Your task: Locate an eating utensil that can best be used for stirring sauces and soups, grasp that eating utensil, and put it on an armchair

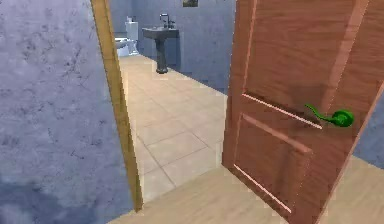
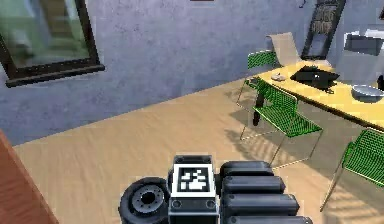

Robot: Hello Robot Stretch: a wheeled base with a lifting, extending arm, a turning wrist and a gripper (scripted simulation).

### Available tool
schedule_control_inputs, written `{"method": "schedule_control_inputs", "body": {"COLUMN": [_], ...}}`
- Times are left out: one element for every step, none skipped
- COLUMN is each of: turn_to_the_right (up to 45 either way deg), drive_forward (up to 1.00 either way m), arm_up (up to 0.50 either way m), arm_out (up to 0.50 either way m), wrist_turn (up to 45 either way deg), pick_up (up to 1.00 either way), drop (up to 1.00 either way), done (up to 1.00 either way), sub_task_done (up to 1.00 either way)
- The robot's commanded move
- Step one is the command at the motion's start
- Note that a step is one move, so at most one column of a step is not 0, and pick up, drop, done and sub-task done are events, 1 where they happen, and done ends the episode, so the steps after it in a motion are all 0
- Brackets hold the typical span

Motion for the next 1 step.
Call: {"method": "schedule_control_inputs", "body": {"turn_to_the_right": [0.0], "drive_forward": [0.85], "arm_up": [0.0], "arm_out": [0.0], "wrist_turn": [0.0], "pick_up": [0.0], "drop": [0.0], "done": [0.0], "sub_task_done": [0.0]}}
